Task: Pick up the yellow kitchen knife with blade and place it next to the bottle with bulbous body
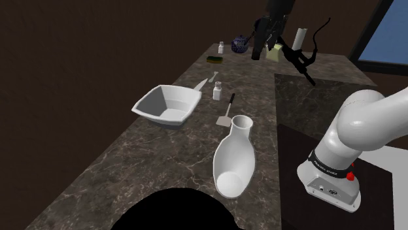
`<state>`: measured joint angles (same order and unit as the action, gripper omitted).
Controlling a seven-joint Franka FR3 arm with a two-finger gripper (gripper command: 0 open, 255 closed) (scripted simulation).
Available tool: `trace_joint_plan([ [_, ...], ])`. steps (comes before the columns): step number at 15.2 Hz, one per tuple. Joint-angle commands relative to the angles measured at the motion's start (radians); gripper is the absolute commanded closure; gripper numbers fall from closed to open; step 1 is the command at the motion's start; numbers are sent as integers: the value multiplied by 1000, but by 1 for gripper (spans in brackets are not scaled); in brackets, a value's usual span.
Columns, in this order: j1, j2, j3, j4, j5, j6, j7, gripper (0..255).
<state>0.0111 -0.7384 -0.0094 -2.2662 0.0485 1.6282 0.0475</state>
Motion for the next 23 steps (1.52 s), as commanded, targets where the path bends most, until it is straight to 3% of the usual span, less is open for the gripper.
trace_joint_plan([
  [1, 0, 0, 0, 0, 0, 0, 0, 0],
  [7, -37, 122, 113, -48, 33, 195, 234, 0],
  [13, -83, 302, 216, -29, 24, 373, 475, 0],
  [18, -128, 482, 288, 35, -31, 494, 689, 0],
  [23, -159, 678, 330, 138, -133, 577, 918, 0],
])
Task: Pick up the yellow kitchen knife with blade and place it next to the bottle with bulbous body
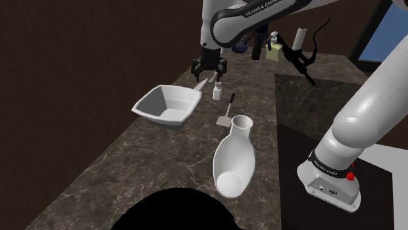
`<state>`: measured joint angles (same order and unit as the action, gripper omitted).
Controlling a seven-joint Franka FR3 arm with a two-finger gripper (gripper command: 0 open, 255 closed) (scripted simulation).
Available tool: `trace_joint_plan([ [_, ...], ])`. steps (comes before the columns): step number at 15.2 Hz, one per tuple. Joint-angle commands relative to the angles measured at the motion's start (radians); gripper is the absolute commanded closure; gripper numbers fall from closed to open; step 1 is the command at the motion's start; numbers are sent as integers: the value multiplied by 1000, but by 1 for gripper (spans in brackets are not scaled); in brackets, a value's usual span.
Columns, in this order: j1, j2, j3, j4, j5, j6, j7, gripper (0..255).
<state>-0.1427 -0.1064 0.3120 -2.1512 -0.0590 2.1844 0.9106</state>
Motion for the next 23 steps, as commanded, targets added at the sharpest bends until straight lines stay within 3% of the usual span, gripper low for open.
trace_joint_plan([
  [1, -8, 87, 12, 48, -49, 32, 101, 0],
  [9, 20, 403, -31, 294, -218, 66, 428, 0],
  [17, 26, 471, -50, 284, -251, 141, 453, 0],
  [23, 26, 471, -50, 284, -251, 141, 453, 0],
])
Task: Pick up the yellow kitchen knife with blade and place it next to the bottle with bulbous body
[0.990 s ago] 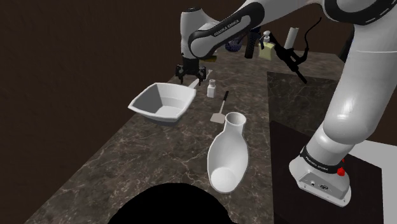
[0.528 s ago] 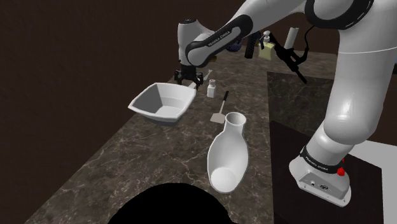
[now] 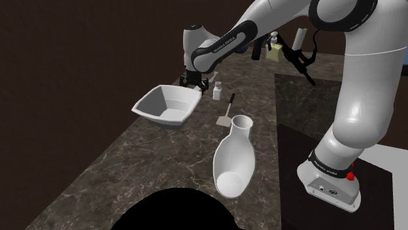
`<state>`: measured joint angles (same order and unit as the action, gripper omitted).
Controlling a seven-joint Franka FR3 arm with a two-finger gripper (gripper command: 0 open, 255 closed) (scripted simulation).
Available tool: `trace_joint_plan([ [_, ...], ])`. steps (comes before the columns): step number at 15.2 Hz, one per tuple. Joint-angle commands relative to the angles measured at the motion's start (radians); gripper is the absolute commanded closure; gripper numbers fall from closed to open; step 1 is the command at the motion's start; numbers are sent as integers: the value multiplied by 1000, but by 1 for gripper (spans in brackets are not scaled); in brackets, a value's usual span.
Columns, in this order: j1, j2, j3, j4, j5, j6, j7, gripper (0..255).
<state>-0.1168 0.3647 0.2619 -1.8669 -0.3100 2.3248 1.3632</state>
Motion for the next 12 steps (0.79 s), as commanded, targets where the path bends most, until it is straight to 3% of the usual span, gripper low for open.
trace_joint_plan([
  [1, 0, 0, 0, 0, 0, 0, 0, 0],
  [2, 0, 0, 0, 0, 0, 0, 0, 0],
  [3, 0, 0, 0, 0, 0, 0, 0, 255],
  [12, 0, 0, 0, 0, 0, 0, 0, 255],
])
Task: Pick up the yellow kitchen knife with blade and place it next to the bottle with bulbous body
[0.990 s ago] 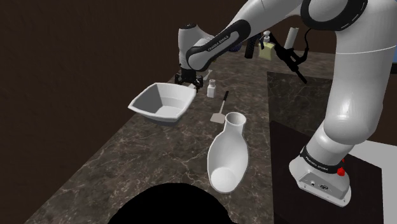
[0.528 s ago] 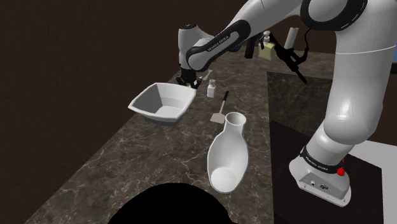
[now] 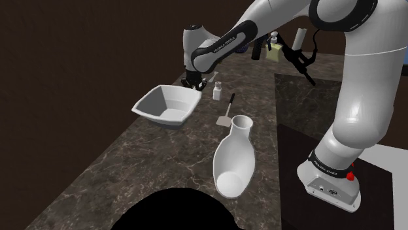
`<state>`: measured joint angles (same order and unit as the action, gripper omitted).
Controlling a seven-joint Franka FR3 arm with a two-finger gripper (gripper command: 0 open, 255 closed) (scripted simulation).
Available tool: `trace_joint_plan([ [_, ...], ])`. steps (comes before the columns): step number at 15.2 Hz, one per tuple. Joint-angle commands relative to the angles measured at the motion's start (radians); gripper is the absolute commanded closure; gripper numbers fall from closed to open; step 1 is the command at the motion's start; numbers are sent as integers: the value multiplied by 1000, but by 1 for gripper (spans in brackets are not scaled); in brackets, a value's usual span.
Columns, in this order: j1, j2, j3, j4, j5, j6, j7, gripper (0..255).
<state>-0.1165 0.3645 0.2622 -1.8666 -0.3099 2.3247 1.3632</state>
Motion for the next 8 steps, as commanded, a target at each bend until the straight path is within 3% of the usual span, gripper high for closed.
trace_joint_plan([
  [1, -1, -7, 2, 4, 4, -10, -4, 255],
  [8, -7, -52, 13, 38, 32, -86, -30, 255],
])
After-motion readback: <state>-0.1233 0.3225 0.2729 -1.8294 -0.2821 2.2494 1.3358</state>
